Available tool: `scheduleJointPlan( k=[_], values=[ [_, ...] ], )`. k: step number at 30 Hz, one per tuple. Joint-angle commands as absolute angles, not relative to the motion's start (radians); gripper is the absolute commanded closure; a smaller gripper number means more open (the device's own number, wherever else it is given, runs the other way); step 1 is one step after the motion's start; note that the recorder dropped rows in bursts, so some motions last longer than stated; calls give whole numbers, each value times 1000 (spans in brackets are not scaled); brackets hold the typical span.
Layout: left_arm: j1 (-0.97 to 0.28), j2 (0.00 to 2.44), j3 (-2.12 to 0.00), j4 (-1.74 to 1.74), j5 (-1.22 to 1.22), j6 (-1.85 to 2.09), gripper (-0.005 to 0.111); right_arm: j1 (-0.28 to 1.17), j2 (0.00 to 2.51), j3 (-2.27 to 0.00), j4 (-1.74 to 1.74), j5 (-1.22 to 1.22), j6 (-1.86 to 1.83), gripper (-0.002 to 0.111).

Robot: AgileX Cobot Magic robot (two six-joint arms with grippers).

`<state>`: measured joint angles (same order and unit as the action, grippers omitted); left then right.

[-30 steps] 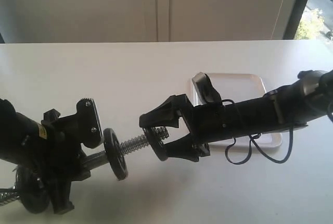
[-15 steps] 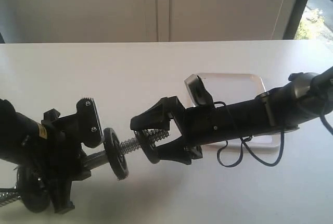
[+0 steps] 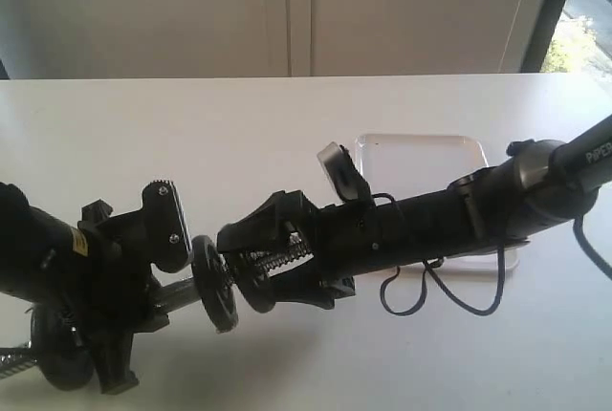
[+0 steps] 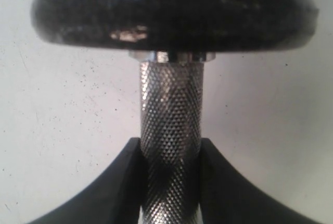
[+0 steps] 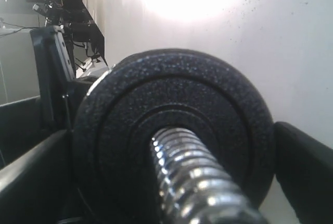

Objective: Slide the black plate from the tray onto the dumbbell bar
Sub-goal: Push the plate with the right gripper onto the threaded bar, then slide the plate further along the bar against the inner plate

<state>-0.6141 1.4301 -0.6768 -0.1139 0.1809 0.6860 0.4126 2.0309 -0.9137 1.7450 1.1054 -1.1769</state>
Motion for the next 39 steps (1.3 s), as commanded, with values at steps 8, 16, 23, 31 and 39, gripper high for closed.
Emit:
scheduleJointPlan(
  k=[8,16,23,31,39],
  values=[
    [-631,1385,-707,-155,69,649,107,473,2020,-917,1744,1221,-1255,107],
    [-631,1385,-707,-155,65,649,107,473,2020,-917,1744,1221,-1253,52],
    [-631,1385,-707,-155,63,649,107,473,2020,-917,1744,1221,-1253,3],
    [-631,1385,-707,-155,61,649,107,473,2020,-917,1744,1221,-1253,3],
    [-631,1385,-707,-155,61,649,107,434,2020,-917,1719,1221,-1251,3]
  ],
)
